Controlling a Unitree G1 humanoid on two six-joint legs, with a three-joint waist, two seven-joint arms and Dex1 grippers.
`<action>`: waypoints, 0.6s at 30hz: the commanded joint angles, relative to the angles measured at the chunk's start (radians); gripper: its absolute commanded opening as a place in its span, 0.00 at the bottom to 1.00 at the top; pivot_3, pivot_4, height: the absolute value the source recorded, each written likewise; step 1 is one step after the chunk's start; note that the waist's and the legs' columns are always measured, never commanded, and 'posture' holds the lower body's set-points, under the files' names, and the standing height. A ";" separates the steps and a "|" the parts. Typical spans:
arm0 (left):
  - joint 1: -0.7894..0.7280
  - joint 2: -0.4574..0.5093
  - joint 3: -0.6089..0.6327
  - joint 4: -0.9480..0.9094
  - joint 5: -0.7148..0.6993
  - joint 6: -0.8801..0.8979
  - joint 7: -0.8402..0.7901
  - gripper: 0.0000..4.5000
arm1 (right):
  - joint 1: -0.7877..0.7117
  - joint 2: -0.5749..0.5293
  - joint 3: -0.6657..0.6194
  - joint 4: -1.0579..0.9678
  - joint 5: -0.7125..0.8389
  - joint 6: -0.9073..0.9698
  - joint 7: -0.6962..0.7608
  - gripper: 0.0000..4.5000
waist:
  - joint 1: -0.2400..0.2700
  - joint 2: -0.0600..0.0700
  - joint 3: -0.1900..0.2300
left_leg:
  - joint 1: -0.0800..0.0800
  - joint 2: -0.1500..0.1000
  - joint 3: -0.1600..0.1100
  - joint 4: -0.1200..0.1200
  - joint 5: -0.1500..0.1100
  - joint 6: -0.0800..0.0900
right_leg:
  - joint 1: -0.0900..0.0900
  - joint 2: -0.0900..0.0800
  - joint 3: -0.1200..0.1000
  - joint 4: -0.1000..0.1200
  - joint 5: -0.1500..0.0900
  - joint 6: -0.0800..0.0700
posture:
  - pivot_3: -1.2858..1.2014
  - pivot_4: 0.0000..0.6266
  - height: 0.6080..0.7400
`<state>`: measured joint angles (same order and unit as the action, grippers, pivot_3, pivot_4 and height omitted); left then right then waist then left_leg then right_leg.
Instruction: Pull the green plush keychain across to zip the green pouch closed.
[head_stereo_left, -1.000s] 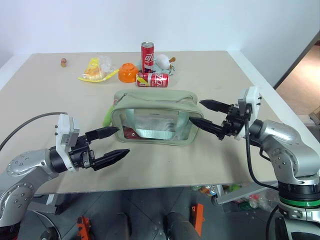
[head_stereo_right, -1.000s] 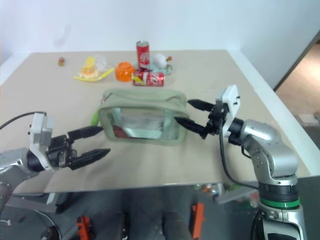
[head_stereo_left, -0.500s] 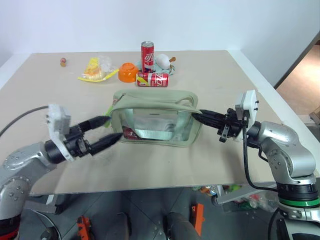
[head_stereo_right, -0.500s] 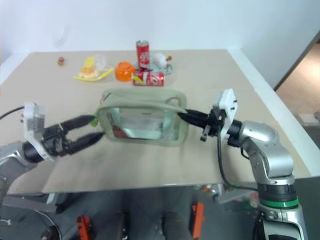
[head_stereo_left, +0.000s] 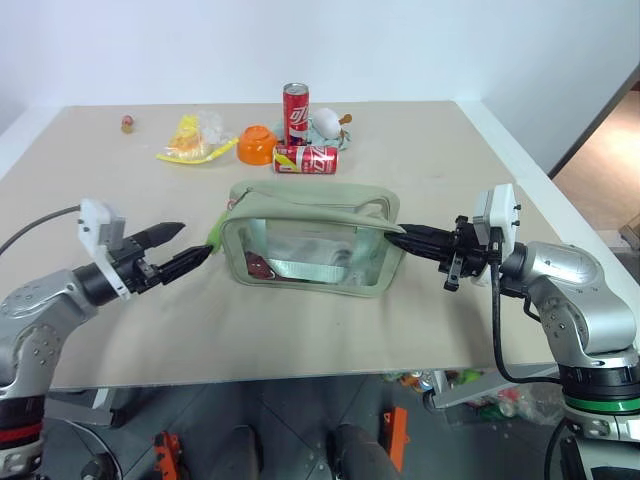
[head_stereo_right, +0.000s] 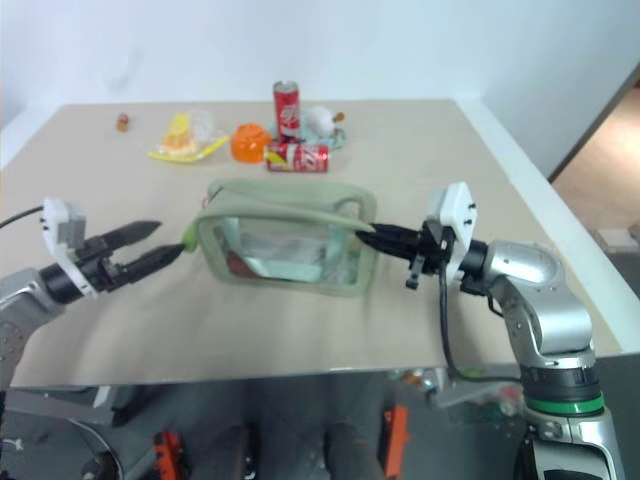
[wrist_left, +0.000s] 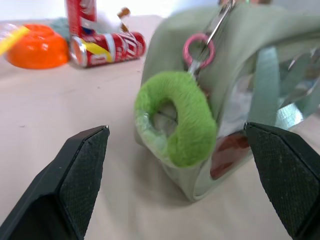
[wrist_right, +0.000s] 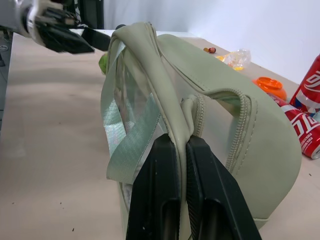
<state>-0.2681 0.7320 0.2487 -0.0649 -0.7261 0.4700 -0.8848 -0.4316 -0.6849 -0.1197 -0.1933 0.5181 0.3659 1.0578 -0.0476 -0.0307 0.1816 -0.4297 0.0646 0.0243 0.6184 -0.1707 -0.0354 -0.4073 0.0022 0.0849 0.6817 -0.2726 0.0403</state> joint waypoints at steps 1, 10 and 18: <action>-0.054 0.006 -0.034 0.079 0.073 -0.067 -0.066 0.78 | -0.012 -0.020 -0.016 -0.037 0.010 -0.003 -0.006 0.00 | 0.000 0.000 0.000 | 0.000 0.000 0.000 0.000 0.000 0.000 | 0.000 0.000 0.000 0.000 0.000 0.000 | 0.52 0.24 1.00; -0.115 -0.016 -0.047 0.179 0.145 -0.141 -0.135 0.13 | 0.012 -0.037 -0.023 -0.063 0.014 0.009 -0.024 0.00 | 0.002 0.000 0.000 | -0.001 0.000 0.000 0.000 0.000 0.000 | 0.000 0.000 0.000 0.000 0.001 -0.004 | 0.52 0.24 1.00; -0.175 -0.039 -0.009 0.191 0.162 -0.202 -0.106 0.01 | 0.010 -0.051 -0.018 -0.053 0.011 0.006 -0.019 0.00 | 0.002 0.000 0.000 | -0.001 0.000 0.000 0.001 0.000 0.000 | 0.000 0.000 0.000 0.000 0.002 -0.002 | 0.52 0.24 1.00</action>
<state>-0.4123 0.6827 0.1988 0.1545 -0.5620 0.2964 -0.9974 -0.4118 -0.7164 -0.1201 -0.2164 0.5195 0.3772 1.0369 -0.0457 -0.0308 0.1816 -0.4306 0.0644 0.0238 0.6193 -0.1707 -0.0352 -0.4071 0.0018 0.0846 0.6817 -0.2707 0.0384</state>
